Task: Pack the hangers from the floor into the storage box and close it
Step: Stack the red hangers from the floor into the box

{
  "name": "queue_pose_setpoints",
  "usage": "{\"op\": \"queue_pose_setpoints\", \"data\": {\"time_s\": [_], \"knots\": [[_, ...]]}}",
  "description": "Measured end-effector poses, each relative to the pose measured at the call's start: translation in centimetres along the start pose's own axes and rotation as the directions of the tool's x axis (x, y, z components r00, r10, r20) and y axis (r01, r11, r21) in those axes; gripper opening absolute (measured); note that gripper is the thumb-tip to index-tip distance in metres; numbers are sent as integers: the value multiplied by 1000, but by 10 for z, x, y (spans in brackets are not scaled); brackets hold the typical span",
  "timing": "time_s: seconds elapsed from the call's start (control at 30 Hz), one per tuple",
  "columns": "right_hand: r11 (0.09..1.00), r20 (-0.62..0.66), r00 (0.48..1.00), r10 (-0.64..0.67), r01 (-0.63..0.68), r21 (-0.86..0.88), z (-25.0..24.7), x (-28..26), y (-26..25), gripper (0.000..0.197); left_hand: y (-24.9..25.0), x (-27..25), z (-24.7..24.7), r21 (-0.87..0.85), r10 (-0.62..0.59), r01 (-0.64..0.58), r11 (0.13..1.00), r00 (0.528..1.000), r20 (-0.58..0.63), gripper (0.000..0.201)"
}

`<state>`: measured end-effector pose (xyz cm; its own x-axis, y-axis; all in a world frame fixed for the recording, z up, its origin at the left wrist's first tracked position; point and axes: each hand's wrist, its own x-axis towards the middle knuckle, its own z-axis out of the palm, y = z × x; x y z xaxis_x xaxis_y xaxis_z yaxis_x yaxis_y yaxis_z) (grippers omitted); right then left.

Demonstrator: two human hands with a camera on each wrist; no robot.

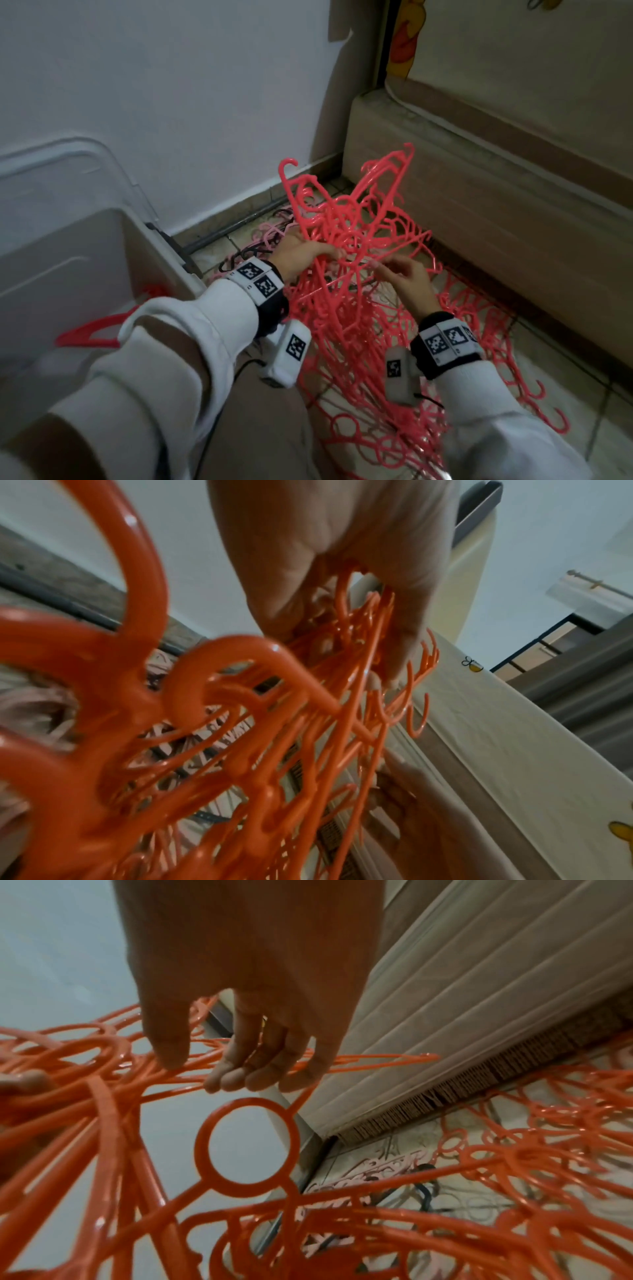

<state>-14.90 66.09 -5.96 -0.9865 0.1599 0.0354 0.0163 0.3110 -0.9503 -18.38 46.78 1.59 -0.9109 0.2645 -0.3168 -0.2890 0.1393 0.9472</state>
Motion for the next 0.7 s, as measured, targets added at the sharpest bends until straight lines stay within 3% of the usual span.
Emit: {"op": "queue_pose_setpoints", "data": {"time_s": [0.2,0.37,0.57,0.7], "knots": [[935,-34,992,125,-106,339,10,1,-23,24,19,-4,-19,-63,25,-26,998,999,-25,4],[978,-113,994,5,18,208,14,8,-50,18,40,-10,-38,-117,107,-107,987,994,-3,14],[974,150,984,-101,67,217,30,11,-103,26,75,-24,-55,-122,265,-261,958,964,18,21],[961,143,964,-225,195,195,48,13,-143,27,100,-41,-79,-110,326,-324,940,945,0,18]]}}
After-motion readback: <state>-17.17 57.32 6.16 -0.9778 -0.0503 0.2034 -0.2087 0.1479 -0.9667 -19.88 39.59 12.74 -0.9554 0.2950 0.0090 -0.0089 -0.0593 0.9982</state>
